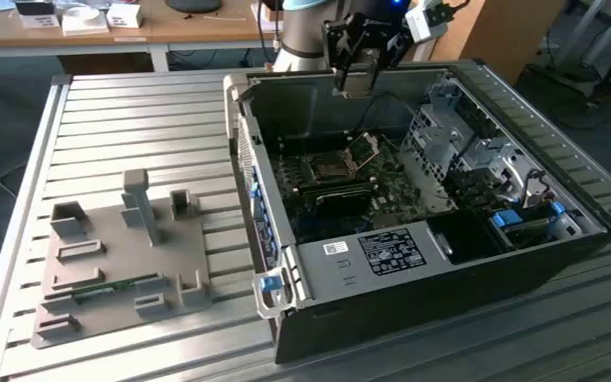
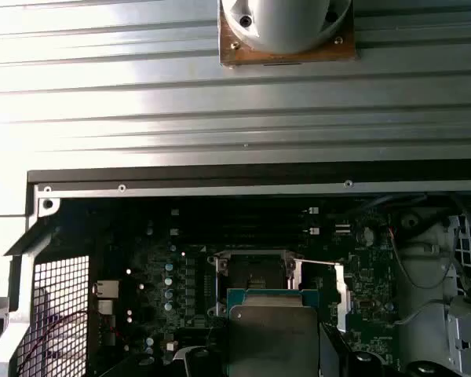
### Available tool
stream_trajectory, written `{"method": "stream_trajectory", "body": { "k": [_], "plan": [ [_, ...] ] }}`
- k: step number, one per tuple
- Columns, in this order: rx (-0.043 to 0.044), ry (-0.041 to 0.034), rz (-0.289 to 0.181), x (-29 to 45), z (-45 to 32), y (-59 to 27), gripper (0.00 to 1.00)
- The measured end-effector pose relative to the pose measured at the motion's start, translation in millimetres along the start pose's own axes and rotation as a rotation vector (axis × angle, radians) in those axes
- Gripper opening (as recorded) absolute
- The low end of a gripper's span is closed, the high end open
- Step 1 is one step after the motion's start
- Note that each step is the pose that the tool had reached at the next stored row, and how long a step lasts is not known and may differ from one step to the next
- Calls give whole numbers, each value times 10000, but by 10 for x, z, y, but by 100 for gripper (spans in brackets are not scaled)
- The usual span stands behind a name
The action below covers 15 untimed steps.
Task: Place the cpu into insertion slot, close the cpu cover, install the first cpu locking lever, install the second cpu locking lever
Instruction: 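Place the cpu into insertion slot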
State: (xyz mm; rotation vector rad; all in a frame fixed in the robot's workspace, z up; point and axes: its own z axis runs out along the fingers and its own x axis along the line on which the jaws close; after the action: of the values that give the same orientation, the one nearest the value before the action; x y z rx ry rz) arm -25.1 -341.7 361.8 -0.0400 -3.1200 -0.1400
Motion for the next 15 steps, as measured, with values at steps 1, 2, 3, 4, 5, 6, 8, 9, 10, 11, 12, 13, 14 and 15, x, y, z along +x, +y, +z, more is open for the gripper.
{"method": "stream_trajectory", "body": {
  "k": [1, 2, 3, 4, 5, 6, 8, 9, 10, 11, 12, 13, 14, 15],
  "plan": [
    [0, 0, 0, 0, 0, 0, 54],
    [0, 0, 0, 0, 0, 0, 54],
    [0, 0, 0, 0, 0, 0, 54],
    [1, 0, 0, 0, 1, 0, 54],
    [0, 0, 0, 0, 3, 0, 54],
    [-1, -1, 0, 0, 7, 0, 54],
    [0, 0, 0, 0, 12, -1, 54],
    [0, 0, 0, 0, 16, -1, 54],
    [0, 0, 0, 0, 21, -2, 54],
    [0, -1, 0, -1, 25, -2, 54],
    [-1, 0, 0, -1, 29, -2, 54],
    [-1, 0, 0, -1, 33, -3, 54],
    [0, 0, 0, -1, 37, -3, 54],
    [-1, -1, 0, -1, 41, -4, 54]
  ]
}}
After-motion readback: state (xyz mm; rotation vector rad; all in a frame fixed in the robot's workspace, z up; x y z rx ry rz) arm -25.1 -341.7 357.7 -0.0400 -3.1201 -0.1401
